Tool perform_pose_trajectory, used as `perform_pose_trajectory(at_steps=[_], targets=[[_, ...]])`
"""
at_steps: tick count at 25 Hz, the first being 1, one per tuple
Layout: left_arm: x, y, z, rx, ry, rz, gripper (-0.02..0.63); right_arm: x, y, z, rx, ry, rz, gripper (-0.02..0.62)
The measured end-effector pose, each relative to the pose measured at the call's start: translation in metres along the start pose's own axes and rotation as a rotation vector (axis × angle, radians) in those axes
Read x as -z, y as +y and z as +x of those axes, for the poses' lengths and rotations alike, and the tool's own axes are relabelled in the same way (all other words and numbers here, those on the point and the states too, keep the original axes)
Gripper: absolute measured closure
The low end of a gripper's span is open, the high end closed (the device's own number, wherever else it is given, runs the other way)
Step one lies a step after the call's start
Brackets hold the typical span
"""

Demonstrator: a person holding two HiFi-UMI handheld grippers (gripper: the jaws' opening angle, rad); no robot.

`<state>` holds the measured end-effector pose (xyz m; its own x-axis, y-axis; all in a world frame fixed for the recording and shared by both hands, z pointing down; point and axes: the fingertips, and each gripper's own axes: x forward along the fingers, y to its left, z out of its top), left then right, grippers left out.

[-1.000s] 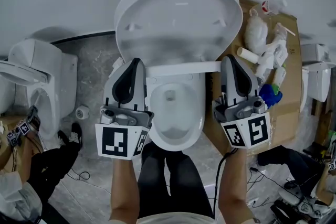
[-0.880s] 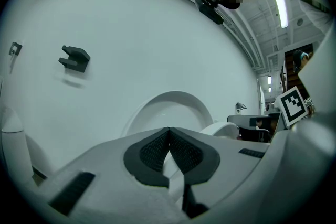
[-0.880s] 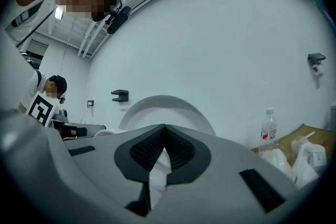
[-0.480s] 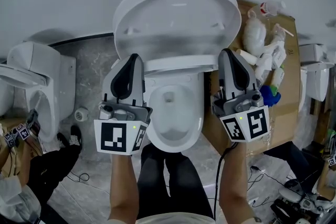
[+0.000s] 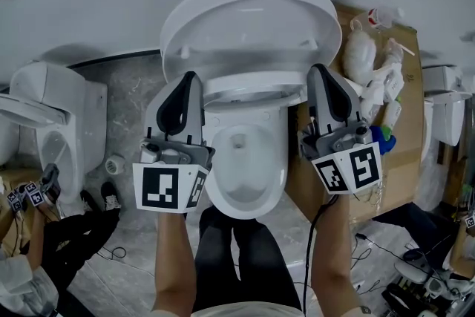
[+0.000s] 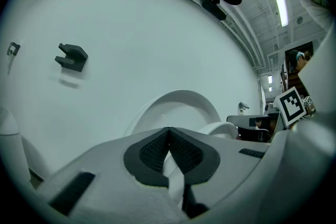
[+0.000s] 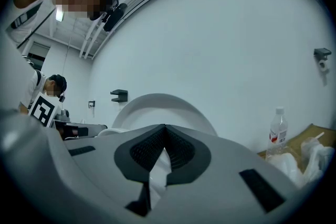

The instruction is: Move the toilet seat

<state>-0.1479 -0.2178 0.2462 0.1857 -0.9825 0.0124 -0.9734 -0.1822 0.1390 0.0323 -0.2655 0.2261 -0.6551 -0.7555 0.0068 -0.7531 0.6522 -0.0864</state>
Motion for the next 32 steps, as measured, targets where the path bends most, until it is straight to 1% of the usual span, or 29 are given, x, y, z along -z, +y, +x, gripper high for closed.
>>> perform_pose_trajectory(at_steps=[32], targets=[[0.002,0.011,0.024,-0.004,-0.002,0.013,0.596,0.003,-0.014,0.027,-0.018,-0.019,0.0,0.583]])
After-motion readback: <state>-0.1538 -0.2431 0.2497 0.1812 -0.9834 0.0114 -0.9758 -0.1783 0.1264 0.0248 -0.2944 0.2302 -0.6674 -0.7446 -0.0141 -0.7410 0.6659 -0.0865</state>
